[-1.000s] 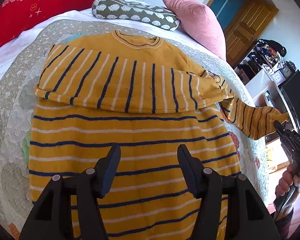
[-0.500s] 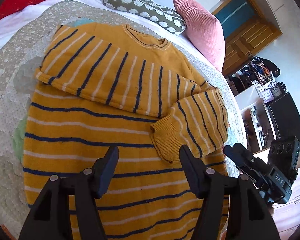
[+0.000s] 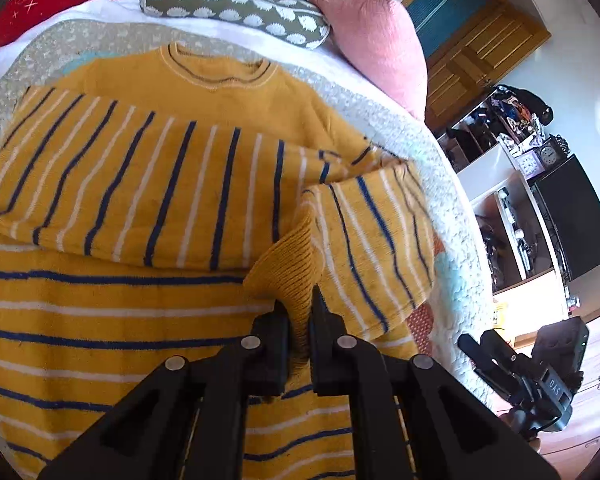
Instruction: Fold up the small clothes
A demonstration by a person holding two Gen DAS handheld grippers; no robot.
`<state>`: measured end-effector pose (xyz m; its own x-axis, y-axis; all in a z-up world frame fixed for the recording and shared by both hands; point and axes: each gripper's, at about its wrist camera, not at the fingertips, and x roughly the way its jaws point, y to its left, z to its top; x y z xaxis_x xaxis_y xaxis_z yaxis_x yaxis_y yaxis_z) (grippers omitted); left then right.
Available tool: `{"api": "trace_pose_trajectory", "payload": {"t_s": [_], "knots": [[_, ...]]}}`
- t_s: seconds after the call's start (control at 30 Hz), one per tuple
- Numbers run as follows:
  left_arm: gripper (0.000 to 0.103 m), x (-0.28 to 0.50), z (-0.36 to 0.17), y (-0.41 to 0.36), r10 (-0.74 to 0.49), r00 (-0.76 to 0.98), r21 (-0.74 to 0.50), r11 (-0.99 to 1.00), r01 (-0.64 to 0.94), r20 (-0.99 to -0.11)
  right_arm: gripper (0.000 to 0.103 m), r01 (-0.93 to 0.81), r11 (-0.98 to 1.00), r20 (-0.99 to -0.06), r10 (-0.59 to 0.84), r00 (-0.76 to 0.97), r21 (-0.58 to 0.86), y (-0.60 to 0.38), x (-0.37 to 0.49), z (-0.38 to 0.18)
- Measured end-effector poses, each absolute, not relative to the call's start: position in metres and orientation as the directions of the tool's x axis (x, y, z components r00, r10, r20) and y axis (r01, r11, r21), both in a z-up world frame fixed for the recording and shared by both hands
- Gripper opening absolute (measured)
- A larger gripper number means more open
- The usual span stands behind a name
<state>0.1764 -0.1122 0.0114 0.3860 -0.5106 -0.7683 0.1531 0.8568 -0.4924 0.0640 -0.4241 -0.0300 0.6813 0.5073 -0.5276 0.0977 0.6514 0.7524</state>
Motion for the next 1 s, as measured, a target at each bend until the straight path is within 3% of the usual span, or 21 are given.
{"api": "trace_pose_trajectory", "payload": {"t_s": [0.1,0.17,0.33,0.5,0.63,1.0], "knots": [[0.007,0.181,0.038,-0.097,-0.520,0.432,-0.515,0.846,0.139,-0.737,0.065,0.034,0.498,-0.392,0.636,0.664,0.866,-0.417,0.073,-0.035],[0.007,0.182,0.055,-0.082,-0.515,0.462,-0.521,0.844,0.127,-0.722,0.067,0.036,0.441,-0.359,0.678,0.642,0.897,-0.408,0.083,-0.040],[0.007,0.191,0.089,-0.036,-0.439,0.542,-0.481,0.874,0.073,-0.717,0.067,0.104,0.448,-0.406,0.657,0.635,0.888,-0.400,0.113,-0.048],[0.007,0.209,0.084,0.025,-0.330,0.570,-0.432,0.901,-0.048,-0.752,0.068,0.122,0.427,-0.407,0.679,0.611,0.896,-0.392,0.133,-0.051],[0.007,0.211,0.074,0.065,-0.360,0.572,-0.500,0.860,-0.103,-0.737,0.068,0.141,0.379,-0.384,0.705,0.596,0.915,-0.382,0.150,-0.060],[0.007,0.223,0.079,0.117,-0.303,0.614,-0.499,0.849,-0.173,-0.729,0.068,0.136,0.278,-0.305,0.773,0.556,0.951,-0.339,0.209,-0.062]]}}
